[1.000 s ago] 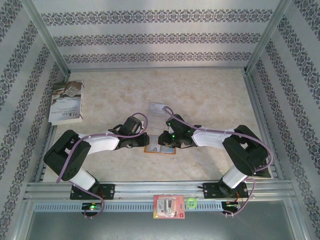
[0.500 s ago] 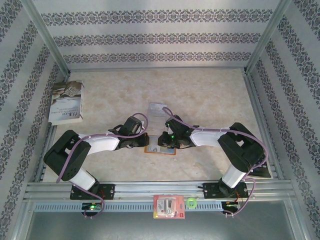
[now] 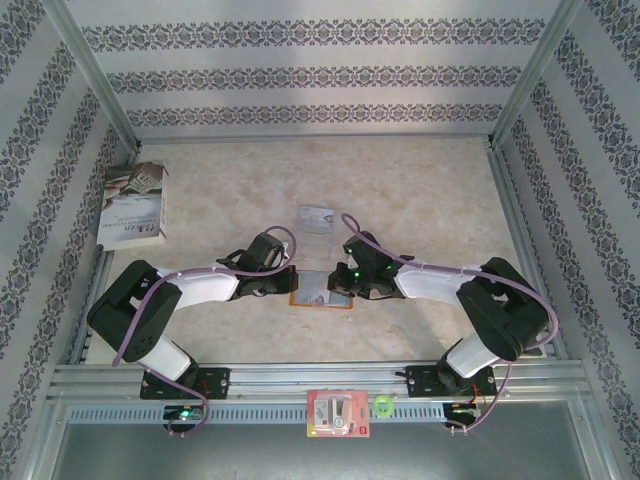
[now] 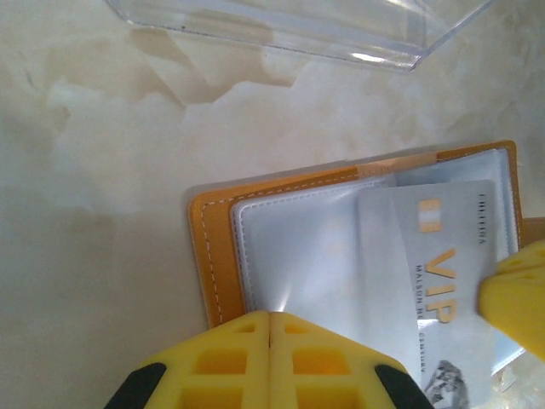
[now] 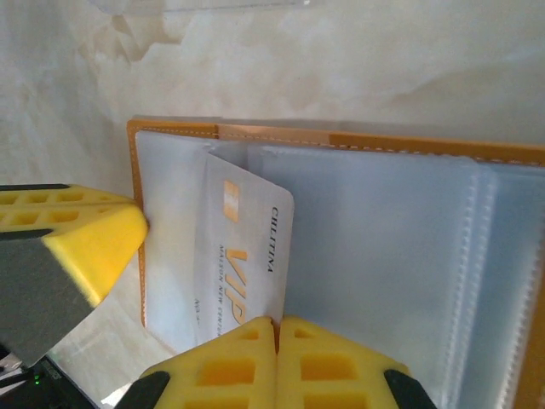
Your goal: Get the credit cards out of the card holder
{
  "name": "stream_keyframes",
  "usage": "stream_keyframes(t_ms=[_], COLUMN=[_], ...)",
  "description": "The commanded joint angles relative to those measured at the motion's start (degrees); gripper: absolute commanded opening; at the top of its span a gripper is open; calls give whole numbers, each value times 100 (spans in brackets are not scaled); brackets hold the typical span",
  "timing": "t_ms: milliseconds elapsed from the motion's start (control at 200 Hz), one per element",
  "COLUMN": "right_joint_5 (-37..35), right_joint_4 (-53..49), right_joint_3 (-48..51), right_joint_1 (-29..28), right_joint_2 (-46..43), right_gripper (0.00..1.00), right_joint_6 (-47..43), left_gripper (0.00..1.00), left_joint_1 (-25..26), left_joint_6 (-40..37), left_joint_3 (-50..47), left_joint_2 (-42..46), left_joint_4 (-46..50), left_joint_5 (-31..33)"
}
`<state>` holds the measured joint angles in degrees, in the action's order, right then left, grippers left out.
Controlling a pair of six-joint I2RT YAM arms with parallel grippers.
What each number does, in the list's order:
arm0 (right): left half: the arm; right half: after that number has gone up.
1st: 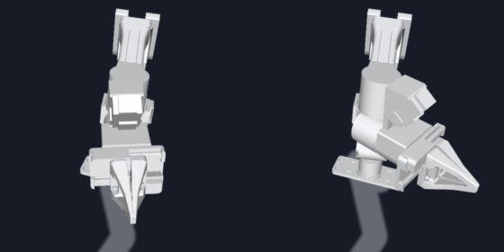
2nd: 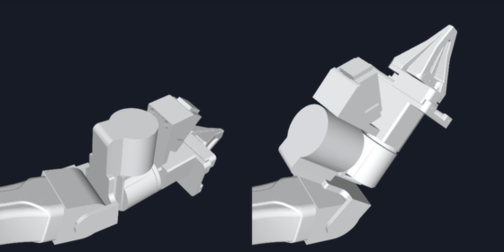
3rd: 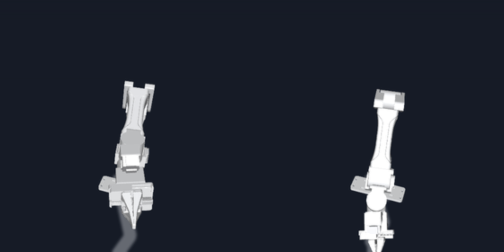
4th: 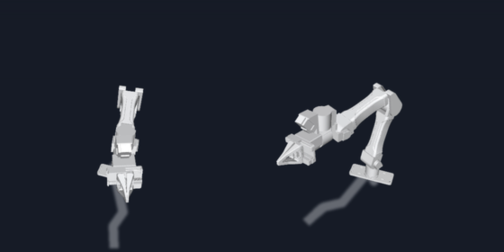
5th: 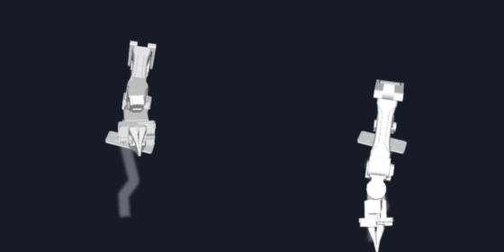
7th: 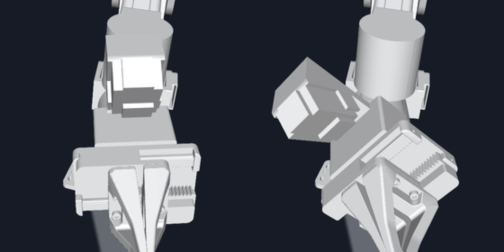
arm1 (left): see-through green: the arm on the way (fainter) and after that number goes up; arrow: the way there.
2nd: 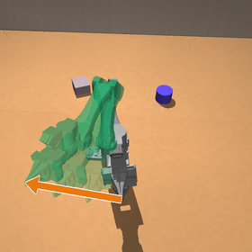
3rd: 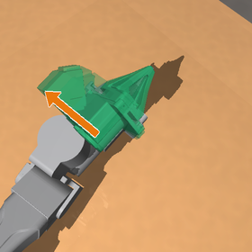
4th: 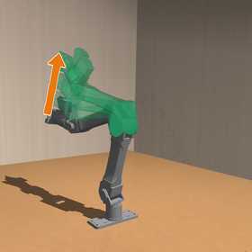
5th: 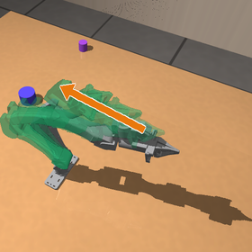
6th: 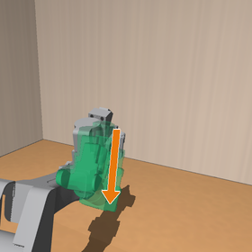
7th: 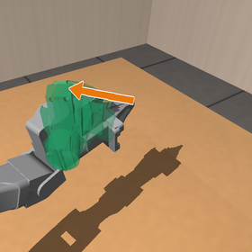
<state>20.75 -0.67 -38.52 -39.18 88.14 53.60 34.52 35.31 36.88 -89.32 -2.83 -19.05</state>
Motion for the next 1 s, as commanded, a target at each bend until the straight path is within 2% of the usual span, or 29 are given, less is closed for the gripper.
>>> stream_keyframes(t_ms=[0,135,360,475,740,764,789,914,994], right_joint_5=[-392,-715,-1013,-1025,-1170,-1208,-1229,-1102,-987], right_joint_4=[-778,-1639,-2845,-3096,-3261,-3246,-3236,-3279,-3389], right_joint_3=[-46,-425,-1324,-1639,-2399,-2485,-2568,-3111,-3503], right_joint_1=[17,-50,-149,-173,-43,-2,44,258,335], right_joint_2=[-260,-547,-751,-833,-753,-733,-695,-380,-110], right_gripper=[0,0,0,0,0,0,0,0,0], right_joint_6=[-340,-803,-2253,-3132,-4431,-4536,-4637,-5225,-5691], left_gripper=[7,13,39,52,68,77,81,86,97], left_joint_1=[64,59,55,38,-130,-152,-193,-356,-476], left_joint_6=[-42,-16,45,89,112,125,134,161,160], left_joint_3=[-174,-148,-19,83,232,224,226,165,120], left_joint_2=[1,110,276,448,1043,1095,1152,1491,1781], left_joint_4=[240,217,80,100,448,490,542,768,994], left_joint_5=[12,-22,-268,-388,-619,-634,-648,-726,-704])
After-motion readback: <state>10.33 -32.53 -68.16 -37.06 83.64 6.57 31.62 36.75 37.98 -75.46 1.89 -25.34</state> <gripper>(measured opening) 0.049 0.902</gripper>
